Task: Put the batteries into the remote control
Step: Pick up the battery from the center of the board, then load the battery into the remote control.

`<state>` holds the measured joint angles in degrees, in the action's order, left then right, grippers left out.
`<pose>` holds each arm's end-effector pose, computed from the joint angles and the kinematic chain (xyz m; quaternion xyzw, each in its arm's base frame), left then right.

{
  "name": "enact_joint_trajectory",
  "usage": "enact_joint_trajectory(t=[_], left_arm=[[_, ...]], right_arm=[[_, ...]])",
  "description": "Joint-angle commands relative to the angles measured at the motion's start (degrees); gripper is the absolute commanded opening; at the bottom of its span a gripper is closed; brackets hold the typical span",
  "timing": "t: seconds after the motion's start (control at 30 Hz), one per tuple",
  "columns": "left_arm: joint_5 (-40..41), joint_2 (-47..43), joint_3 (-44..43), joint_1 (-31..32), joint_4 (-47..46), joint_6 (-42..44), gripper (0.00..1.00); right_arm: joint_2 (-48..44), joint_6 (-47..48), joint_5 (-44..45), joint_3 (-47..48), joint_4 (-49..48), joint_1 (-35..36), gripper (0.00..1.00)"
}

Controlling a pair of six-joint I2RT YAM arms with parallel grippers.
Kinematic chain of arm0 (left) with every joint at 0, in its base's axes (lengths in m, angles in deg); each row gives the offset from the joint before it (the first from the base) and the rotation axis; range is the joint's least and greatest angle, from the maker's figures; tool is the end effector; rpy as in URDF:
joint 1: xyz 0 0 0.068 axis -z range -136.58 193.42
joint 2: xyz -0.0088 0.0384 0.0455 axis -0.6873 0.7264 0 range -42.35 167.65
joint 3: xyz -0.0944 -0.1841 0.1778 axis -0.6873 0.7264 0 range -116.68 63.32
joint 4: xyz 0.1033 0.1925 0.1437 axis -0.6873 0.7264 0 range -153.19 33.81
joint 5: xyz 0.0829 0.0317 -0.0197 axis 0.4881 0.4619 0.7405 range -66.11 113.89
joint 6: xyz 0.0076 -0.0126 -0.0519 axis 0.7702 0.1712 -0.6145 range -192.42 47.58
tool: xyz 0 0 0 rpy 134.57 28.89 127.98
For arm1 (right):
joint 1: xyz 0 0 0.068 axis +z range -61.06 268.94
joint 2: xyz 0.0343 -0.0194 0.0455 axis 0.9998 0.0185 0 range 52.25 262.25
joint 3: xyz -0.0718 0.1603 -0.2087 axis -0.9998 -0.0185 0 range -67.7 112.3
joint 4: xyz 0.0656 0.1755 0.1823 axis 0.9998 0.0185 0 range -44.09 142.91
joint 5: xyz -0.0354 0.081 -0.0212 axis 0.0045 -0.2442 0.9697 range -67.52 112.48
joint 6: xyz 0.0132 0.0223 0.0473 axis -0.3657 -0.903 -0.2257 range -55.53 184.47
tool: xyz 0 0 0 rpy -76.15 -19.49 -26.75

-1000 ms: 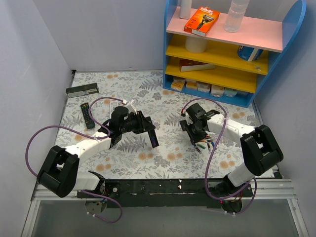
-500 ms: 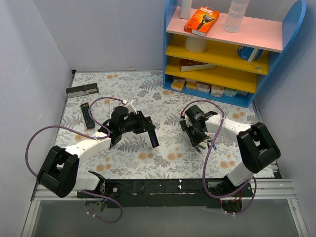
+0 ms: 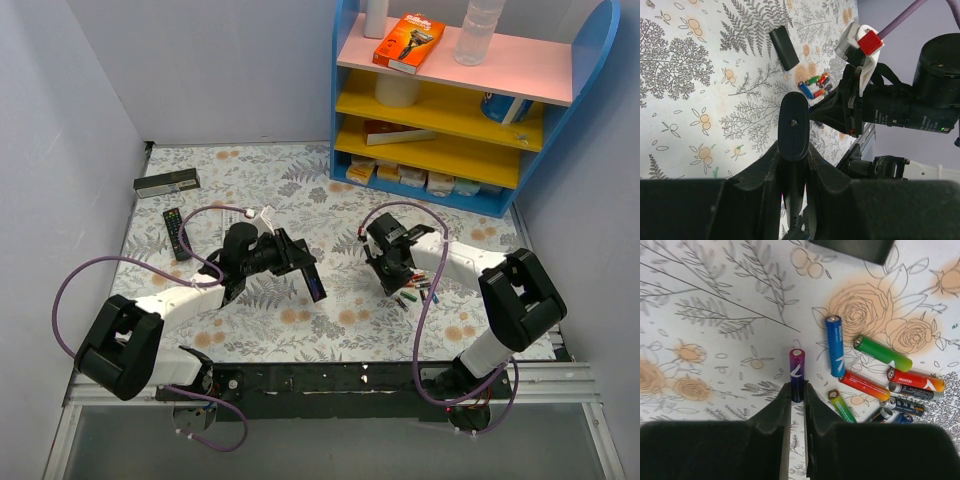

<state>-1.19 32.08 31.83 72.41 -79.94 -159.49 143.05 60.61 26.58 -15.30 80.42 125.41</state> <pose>0.2242 -0.1415 0.1979 -0.3019 0.7802 -0.5352 0.1168 0.2308 0.1675 0.1676 -0.2723 0.9500 0.0180 0.1516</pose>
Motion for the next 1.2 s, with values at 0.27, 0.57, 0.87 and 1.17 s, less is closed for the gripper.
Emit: enact_joint_trajectory(t=[0.27,0.57,0.87,1.17], left_arm=[[1.0,-1.5,9.2,0.0,-24.0,-11.2,0.0],[0.0,3.7,9.3,-0.1,-35.9,-15.8,0.0],[-0.8,5.5,7.4,0.4,-39.1,-16.3,0.0],[-1.1,6.9,6.5,1.4,-41.0,-17.1,0.0]], right_arm=[[-9.7,-4.0,-15.2,17.1,9.3,3.9,0.07],[-8.6,-8.4,-15.1,24.2,15.2,11.7,0.02],[-4.9,-11.2,-12.7,28.5,17.3,14.6,0.02],[-0.9,-11.3,-11.7,32.1,17.9,15.1,0.03]])
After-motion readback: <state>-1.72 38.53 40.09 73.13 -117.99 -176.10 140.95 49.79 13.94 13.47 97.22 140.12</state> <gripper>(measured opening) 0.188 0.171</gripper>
